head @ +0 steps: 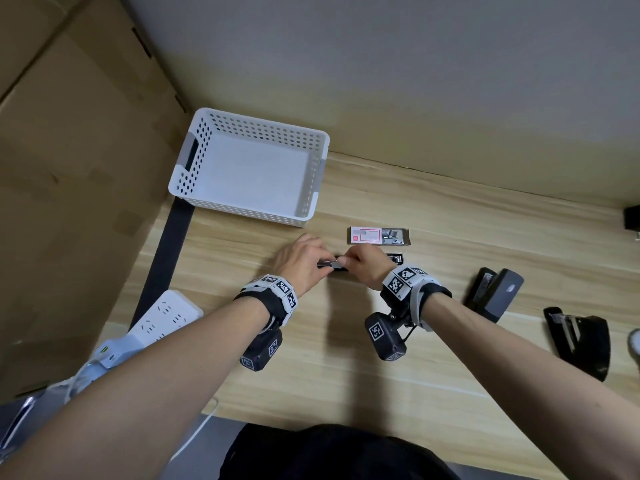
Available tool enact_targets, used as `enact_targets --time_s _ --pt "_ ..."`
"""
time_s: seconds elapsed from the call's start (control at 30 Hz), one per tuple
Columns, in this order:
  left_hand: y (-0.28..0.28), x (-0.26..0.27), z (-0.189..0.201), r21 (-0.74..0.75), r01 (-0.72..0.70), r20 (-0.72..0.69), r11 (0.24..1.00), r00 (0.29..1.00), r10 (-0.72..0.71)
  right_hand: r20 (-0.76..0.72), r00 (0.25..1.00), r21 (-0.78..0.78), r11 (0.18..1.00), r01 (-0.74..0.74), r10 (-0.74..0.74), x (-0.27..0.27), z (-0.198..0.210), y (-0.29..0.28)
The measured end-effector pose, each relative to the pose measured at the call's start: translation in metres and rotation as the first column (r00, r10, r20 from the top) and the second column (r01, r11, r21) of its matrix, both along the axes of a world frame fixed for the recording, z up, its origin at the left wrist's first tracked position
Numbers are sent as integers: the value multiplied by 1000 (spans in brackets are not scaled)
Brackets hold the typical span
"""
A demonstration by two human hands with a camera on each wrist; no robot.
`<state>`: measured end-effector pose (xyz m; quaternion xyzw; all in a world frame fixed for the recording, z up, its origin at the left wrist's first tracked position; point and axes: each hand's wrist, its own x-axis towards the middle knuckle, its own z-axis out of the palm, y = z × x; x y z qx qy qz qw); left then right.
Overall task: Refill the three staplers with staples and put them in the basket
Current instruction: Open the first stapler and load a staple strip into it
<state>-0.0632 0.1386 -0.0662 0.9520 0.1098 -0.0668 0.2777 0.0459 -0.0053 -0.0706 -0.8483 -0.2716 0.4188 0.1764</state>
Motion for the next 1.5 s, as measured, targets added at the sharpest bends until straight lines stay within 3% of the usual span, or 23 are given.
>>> enact_targets --time_s 0.23,0.57,0.7,0.97,1.3,1.5 --pt "4 6 1 52 15 -24 999 1000 -14 115 993 208 978 -15 -9 4 5 -13" --pt "-1 10 -1 -27 4 -44 1000 999 -5 196 980 234 972 -1 -47 2 8 -14" --pt "0 6 -4 -56 -14 -58 998 998 11 236 971 228 970 -79 24 2 5 -15" --pt "22 -6 -7 101 -24 -237 995 970 47 333 938 168 973 -156 93 5 -8 -9" --pt "28 -3 -4 63 -90 -352 994 930 106 369 905 89 961 -263 214 3 -12 -1" --pt "26 -5 -3 70 -126 -357 990 923 143 355 922 140 966 -217 156 -1 -12 -7"
